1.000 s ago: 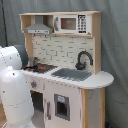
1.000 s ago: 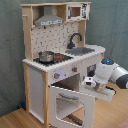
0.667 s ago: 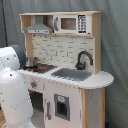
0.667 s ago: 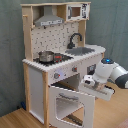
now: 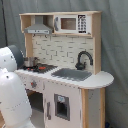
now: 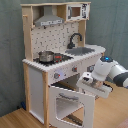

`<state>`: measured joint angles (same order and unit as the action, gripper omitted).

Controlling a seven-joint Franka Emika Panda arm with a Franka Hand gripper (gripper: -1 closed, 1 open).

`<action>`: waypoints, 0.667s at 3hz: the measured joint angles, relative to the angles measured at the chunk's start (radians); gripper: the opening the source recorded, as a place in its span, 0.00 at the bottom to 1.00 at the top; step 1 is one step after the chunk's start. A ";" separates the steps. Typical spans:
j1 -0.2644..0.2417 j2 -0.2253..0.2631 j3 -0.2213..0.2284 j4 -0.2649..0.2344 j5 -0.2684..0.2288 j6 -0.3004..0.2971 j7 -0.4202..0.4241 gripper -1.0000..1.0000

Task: Play with the kitchen

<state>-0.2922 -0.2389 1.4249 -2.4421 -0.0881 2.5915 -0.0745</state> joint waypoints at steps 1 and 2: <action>0.034 -0.056 -0.045 0.041 0.000 -0.065 0.016 1.00; 0.090 -0.113 -0.101 0.070 0.000 -0.142 0.032 1.00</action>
<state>-0.2023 -0.3520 1.3241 -2.3721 -0.0879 2.4493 -0.0422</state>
